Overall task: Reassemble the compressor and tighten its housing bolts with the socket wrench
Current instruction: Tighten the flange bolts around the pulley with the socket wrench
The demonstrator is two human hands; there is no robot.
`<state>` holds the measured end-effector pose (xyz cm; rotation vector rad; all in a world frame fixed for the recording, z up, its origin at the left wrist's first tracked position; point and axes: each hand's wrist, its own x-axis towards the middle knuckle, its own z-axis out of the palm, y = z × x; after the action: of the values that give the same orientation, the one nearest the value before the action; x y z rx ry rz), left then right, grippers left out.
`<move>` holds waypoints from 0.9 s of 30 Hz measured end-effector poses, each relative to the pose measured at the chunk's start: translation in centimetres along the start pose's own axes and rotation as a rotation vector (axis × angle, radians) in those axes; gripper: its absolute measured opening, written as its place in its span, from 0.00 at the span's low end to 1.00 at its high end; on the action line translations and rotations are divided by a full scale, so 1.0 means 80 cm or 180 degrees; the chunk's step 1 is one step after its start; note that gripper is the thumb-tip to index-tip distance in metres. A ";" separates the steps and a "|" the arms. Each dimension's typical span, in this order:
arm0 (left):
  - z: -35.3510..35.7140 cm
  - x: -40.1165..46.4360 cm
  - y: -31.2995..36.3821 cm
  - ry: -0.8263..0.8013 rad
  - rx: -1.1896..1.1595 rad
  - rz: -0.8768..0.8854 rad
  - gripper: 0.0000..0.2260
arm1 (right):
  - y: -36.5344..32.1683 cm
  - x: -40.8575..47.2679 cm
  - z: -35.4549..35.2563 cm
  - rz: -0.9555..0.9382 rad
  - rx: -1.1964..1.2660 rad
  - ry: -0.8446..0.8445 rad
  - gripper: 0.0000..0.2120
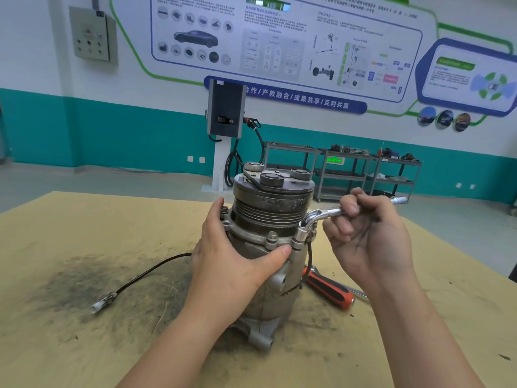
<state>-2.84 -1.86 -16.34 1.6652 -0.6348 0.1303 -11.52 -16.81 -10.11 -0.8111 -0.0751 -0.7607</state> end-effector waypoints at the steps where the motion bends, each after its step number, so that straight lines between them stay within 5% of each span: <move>1: 0.000 0.000 0.000 0.0022 0.0046 0.0003 0.52 | 0.000 0.001 -0.001 0.0085 0.0031 -0.0029 0.06; 9: -0.001 -0.001 0.000 -0.0016 0.0182 -0.0056 0.50 | 0.006 0.003 0.008 -0.0488 -0.0420 0.0094 0.10; 13: -0.001 0.000 0.000 -0.0021 0.0149 -0.0067 0.49 | 0.022 -0.025 0.020 -0.1934 -0.0932 0.0220 0.10; 17: 0.003 0.002 0.001 0.0028 0.0001 -0.0102 0.51 | 0.068 -0.061 0.041 -0.3376 -0.2376 -0.0429 0.08; 21: 0.003 0.003 0.000 -0.0083 -0.0378 -0.0120 0.51 | 0.079 -0.063 0.045 -0.3624 -0.3690 -0.0657 0.11; 24: 0.003 0.002 0.000 0.0072 -0.0089 -0.0108 0.49 | 0.050 -0.055 0.042 -0.3321 -0.2968 -0.0721 0.06; 27: 0.003 0.001 -0.001 0.0110 0.0075 -0.0124 0.49 | 0.020 -0.043 0.037 -0.2706 -0.1897 -0.0238 0.05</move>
<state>-2.81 -2.08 -16.46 1.6936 -0.5765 0.1389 -12.39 -12.06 -10.21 -1.4010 -0.2803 -1.5969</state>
